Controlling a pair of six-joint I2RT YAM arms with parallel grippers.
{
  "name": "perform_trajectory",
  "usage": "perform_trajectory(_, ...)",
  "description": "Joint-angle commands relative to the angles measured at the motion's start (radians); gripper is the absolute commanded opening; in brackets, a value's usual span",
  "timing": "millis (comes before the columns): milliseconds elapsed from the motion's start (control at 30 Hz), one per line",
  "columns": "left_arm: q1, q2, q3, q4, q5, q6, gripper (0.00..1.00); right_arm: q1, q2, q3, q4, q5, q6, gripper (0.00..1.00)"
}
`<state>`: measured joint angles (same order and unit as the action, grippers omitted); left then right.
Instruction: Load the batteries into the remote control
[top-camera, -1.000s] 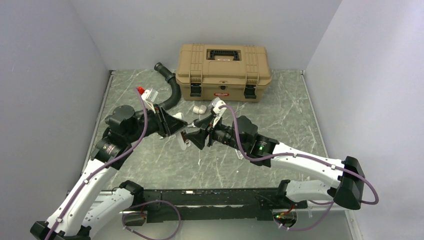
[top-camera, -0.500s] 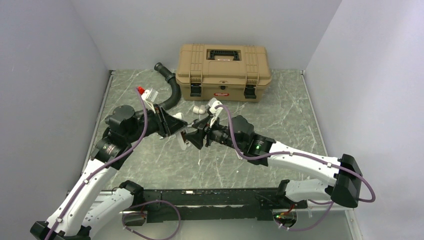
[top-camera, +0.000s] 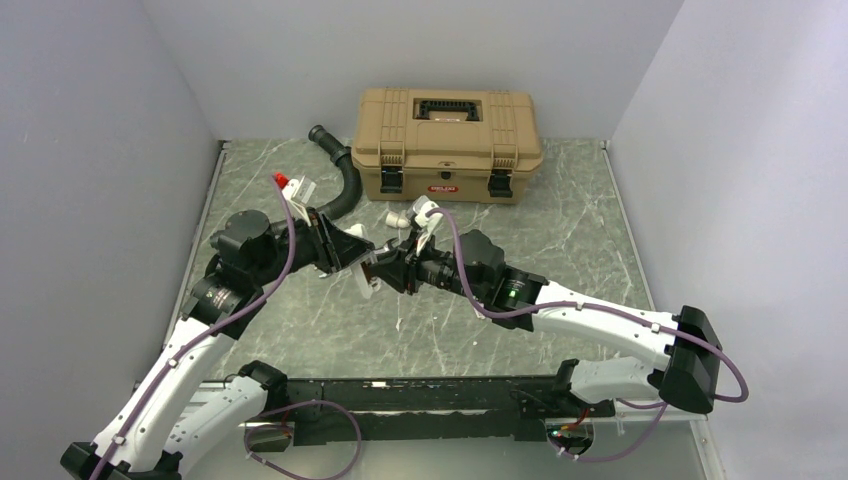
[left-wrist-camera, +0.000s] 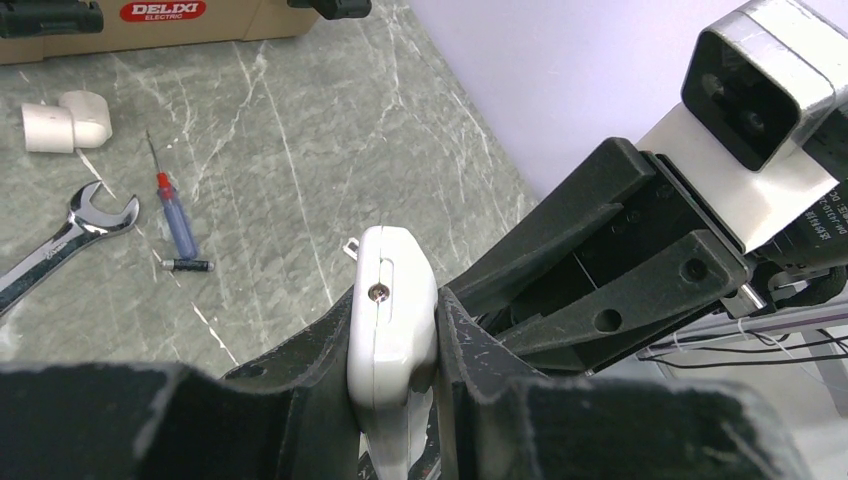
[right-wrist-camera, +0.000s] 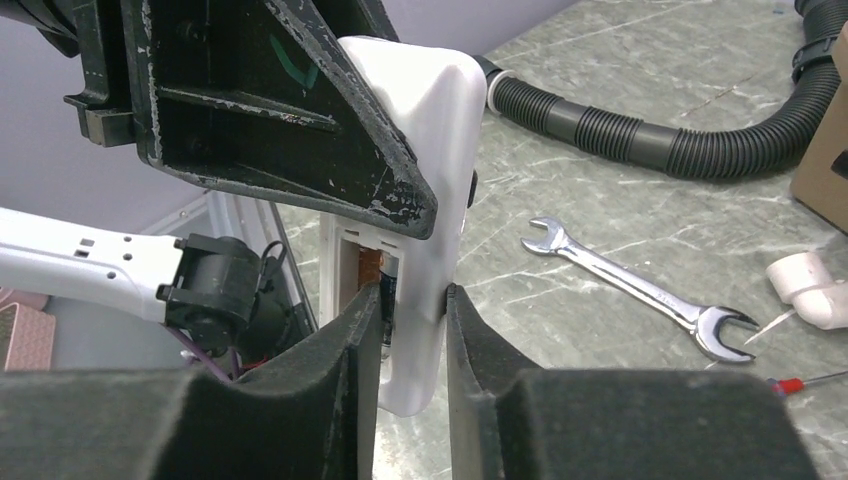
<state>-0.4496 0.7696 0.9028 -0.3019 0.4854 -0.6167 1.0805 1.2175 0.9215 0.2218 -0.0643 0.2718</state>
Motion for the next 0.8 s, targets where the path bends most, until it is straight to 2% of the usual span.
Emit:
perform_trajectory(0,-0.005,-0.009,0.013,0.031,0.014,0.005,0.0,-0.005,0.009,0.047,-0.009,0.02,-0.005,0.2)
perform_trajectory(67,-0.006,-0.01,0.012,0.029,0.013,0.005,0.0,-0.006,0.009,0.046,-0.011,0.023,-0.006,0.13)
perform_trajectory(133,-0.006,-0.01,0.013,0.03,0.013,0.005,0.0,-0.006,0.011,0.048,-0.012,0.023,-0.008,0.12)
perform_trajectory(167,-0.005,-0.01,0.012,0.029,0.012,0.005,0.0,-0.005,0.011,0.048,-0.012,0.023,-0.008,0.14)
perform_trajectory(267,-0.006,-0.01,0.009,0.025,0.009,0.006,0.0,-0.006,0.009,0.04,0.007,0.01,-0.005,0.39)
perform_trajectory(333,-0.005,-0.009,0.006,0.023,0.004,0.007,0.0,-0.005,-0.002,0.025,0.027,0.003,-0.003,0.5)
perform_trajectory(467,-0.005,-0.005,-0.003,0.011,-0.017,0.012,0.0,-0.006,-0.031,0.005,0.051,-0.001,-0.011,0.56)
perform_trajectory(767,-0.005,0.001,-0.028,0.003,-0.034,0.005,0.0,-0.007,-0.136,-0.049,0.063,0.061,-0.059,0.59)
